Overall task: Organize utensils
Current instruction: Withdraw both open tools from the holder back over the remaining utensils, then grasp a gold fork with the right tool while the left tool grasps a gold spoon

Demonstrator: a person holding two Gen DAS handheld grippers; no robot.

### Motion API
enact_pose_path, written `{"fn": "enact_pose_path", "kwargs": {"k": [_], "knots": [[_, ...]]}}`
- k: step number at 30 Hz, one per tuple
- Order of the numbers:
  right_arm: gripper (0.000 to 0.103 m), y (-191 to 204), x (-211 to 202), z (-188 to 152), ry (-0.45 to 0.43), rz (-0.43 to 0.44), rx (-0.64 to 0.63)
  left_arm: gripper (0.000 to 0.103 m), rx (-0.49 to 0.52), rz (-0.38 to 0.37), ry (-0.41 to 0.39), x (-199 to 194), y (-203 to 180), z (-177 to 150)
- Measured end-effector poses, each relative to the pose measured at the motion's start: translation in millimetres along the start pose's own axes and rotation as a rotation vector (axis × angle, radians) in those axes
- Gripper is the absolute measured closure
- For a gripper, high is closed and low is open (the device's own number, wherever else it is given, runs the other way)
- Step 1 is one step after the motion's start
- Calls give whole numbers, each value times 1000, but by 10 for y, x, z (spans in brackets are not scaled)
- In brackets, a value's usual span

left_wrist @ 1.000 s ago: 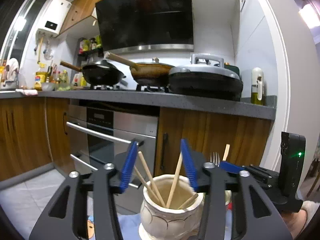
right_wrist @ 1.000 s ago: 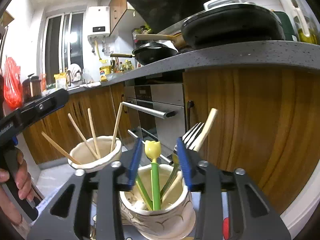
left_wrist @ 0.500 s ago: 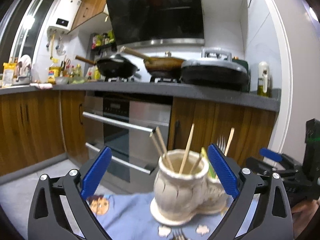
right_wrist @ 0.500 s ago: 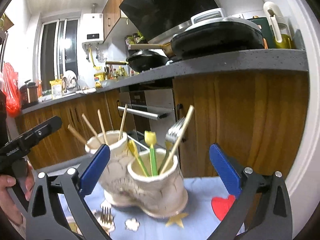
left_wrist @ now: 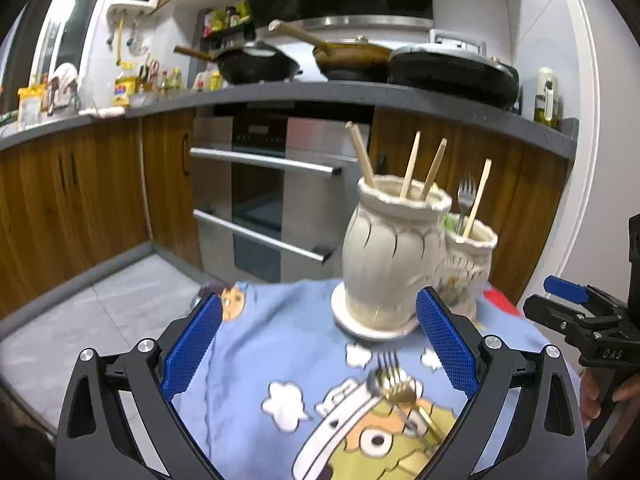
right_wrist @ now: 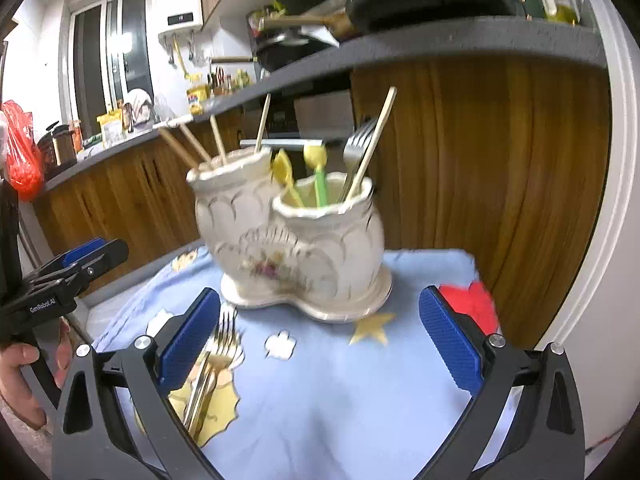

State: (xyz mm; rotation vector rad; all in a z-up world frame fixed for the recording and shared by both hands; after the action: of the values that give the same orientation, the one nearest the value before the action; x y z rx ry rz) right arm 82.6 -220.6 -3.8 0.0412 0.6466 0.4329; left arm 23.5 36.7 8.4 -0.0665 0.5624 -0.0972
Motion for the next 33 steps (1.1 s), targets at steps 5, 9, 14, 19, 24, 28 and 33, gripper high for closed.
{"fn": "enact_pose_path", "kwargs": {"k": [5,9,14,19,24,28,33], "knots": [[5,173,44,-168,67,23,-22,7,12,13,43,11,22,-152],[7,414,91,-244,114,53,-77,7,18,44,63,23,57,-185],[34,716,266,-370,219,53,-148,7,1,25,93,66,128,-218],[71,889,492,-430,343,68,-140,7,-1,1,96,79,140,-221],[90,975,605,-421,403,29,-143,7,-3,-1,96,89,140,-213],[90,1012,651,-424,431,24,-145,7,-12,-6,95,84,160,-207],[90,1022,734,-442,447,12,-135,7,-23,-11,97,88,192,-204]]}}
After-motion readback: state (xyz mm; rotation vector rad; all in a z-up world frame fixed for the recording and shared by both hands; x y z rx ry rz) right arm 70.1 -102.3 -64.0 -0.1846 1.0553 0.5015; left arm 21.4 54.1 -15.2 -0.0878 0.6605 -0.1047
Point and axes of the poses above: each gripper's, at about its wrist camera, not at the fingertips, and x roughly the way its jaws point, y to its left, z to its top, the point moved 1 cm from there along x, roughly the way its jaws point, and after that the axes turned 8 degrees about y, right-handed, at the moved point
